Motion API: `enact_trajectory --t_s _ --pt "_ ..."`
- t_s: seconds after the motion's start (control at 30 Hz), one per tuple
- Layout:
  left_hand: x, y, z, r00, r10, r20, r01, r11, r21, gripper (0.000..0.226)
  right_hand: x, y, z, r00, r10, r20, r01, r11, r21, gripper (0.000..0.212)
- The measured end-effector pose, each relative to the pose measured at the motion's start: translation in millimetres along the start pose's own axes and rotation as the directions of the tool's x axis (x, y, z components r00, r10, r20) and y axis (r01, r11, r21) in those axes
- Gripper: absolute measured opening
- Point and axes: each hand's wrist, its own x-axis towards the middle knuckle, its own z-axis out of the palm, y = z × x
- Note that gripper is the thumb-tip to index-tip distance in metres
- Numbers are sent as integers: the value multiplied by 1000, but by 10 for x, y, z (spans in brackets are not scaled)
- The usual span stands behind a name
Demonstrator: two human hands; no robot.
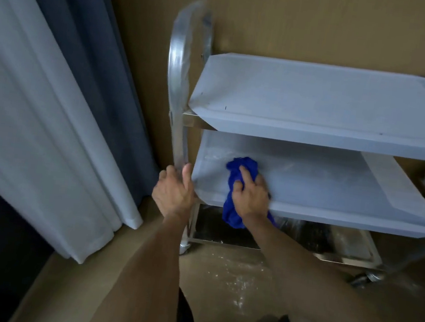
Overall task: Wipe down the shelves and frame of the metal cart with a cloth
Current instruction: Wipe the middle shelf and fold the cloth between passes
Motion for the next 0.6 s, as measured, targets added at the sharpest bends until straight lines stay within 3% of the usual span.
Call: enact_trajectory --t_s 0.13,0.23,0.3,0.47,0.6 --pt "16 -69 -130 998 32 45 -28 996 -90 56 -191 -926 467 943 -275 188 286 957 -36 58" --pt "34 -170 -233 998 -16 64 27 987 -160 49 -153 -939 452 906 -325 270 350 936 -48 63" --pt "18 -217 -252 995 -31 98 46 988 -149 47 -217 -823 404 907 -344 241 368 928 -61 63" --pt "-36 -76 -194 993 -41 109 59 985 -165 53 -311 -589 305 973 -229 37 227 972 63 55" --pt "-138 13 -119 993 -52 105 69 983 -168 51 -208 -15 -101 997 -29 -73 31 999 23 52"
